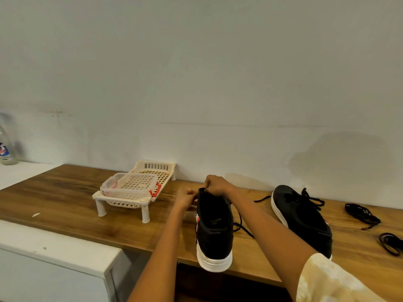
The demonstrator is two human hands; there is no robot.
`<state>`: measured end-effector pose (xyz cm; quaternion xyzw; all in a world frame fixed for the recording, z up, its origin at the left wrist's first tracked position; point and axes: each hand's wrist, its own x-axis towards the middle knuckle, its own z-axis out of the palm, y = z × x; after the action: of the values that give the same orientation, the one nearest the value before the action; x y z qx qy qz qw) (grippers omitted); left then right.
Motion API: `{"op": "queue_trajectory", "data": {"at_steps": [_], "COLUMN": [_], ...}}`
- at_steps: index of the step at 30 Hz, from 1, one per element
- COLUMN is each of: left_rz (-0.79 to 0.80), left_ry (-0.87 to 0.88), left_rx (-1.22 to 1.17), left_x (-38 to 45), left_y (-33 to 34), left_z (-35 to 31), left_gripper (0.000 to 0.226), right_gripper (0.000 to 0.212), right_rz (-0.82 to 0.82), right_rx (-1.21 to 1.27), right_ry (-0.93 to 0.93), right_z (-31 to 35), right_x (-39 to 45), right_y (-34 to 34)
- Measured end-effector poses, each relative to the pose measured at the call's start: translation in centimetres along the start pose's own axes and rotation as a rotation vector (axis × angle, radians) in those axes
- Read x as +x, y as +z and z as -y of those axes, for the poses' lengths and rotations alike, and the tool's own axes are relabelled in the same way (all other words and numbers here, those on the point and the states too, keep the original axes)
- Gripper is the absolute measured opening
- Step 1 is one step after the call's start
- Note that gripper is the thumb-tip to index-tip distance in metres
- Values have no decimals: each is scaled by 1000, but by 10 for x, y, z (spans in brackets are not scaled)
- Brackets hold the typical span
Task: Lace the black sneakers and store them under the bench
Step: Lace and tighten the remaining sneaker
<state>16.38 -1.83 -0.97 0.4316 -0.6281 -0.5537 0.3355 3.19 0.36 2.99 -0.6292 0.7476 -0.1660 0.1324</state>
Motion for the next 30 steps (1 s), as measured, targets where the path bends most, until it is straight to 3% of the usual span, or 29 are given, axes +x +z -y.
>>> {"op": "queue_trajectory", "data": {"at_steps": [8, 10, 13, 16, 19, 23, 26, 30], "left_rz": [-382, -336, -97, 140, 83, -83, -173, -237], "left_ry": [264, 284, 220, 263, 276, 241, 210, 304], "left_rx": [-82, -135, -53, 134, 109, 0, -138, -184], "left_x": [16, 16, 18, 17, 13, 13, 20, 21], "left_y": [12, 14, 13, 9, 5, 13, 11, -18], "left_z": [-29, -26, -12, 2, 5, -13, -48, -113], "left_gripper": [9, 17, 33, 27, 15, 15, 14, 10], "right_gripper": [24, 16, 13, 15, 13, 14, 13, 14], "right_rz": [13, -66, -275, -467, -615, -640, -570, -450], "right_rx": [217, 433, 811, 1041, 1193, 1138, 927, 881], "right_ry": [-102, -93, -142, -292, -407, -389, -245, -74], "right_z": [9, 14, 31, 54, 68, 56, 33, 11], "right_x": [2, 3, 4, 1, -7, -20, -22, -29], "right_y": [-31, -43, -85, -138, -178, -181, -153, -114]}}
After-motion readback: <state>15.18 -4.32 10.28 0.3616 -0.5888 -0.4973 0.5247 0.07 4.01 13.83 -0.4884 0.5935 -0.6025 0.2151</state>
